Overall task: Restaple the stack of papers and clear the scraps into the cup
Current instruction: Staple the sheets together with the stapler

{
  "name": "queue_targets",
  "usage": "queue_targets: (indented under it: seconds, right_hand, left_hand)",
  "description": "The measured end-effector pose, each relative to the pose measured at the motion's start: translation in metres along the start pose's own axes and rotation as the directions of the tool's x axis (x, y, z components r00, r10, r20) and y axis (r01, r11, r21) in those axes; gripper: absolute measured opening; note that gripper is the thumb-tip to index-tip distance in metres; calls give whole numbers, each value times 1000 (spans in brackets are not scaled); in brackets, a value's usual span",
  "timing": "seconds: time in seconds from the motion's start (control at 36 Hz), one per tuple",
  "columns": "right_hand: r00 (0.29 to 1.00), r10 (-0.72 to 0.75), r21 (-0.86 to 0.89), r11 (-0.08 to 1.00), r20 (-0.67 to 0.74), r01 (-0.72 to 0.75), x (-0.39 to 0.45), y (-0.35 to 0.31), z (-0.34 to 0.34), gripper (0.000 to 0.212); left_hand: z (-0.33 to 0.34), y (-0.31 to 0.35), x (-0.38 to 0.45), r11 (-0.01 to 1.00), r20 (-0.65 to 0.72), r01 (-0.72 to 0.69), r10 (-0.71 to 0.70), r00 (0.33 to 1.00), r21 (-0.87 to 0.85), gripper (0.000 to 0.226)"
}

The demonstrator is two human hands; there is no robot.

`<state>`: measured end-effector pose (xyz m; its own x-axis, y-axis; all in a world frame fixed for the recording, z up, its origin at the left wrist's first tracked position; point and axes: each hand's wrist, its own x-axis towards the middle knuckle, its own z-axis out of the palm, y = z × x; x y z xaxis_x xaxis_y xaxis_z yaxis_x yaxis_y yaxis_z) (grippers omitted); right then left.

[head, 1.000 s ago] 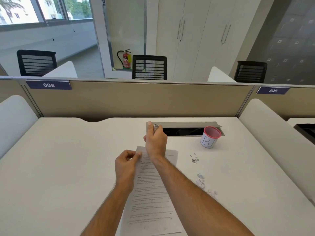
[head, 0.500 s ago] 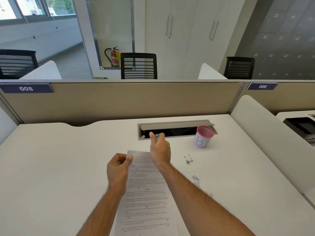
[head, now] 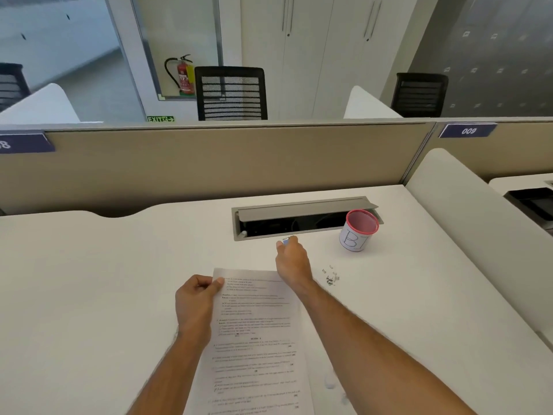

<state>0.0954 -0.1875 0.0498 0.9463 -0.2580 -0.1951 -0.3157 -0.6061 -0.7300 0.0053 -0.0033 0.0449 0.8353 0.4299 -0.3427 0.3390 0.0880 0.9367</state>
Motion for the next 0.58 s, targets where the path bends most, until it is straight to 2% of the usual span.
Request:
queue_targets:
  seconds: [0.14,0.31,0.47,0.58]
  right_hand:
    - [998,63,104,993,-10,-62,13,12,-2,37]
    - [998,62,107,993,-28,-59,20,23,0,37]
    - [998,-32,2,999,-51,33,34,32,-6,37]
    - [990,-131,-218,969,-52,117,48,40,-9,37]
  left_hand:
    - [3,0,4,998,33,28,-26,999,-51,16]
    - [4,-3,8,993,51,41,-36,998,-107,15]
    - [5,-6,18,994,36,49,-46,998,-95,15]
    - [4,-9,23,995,43,45,-42,998,-89,17]
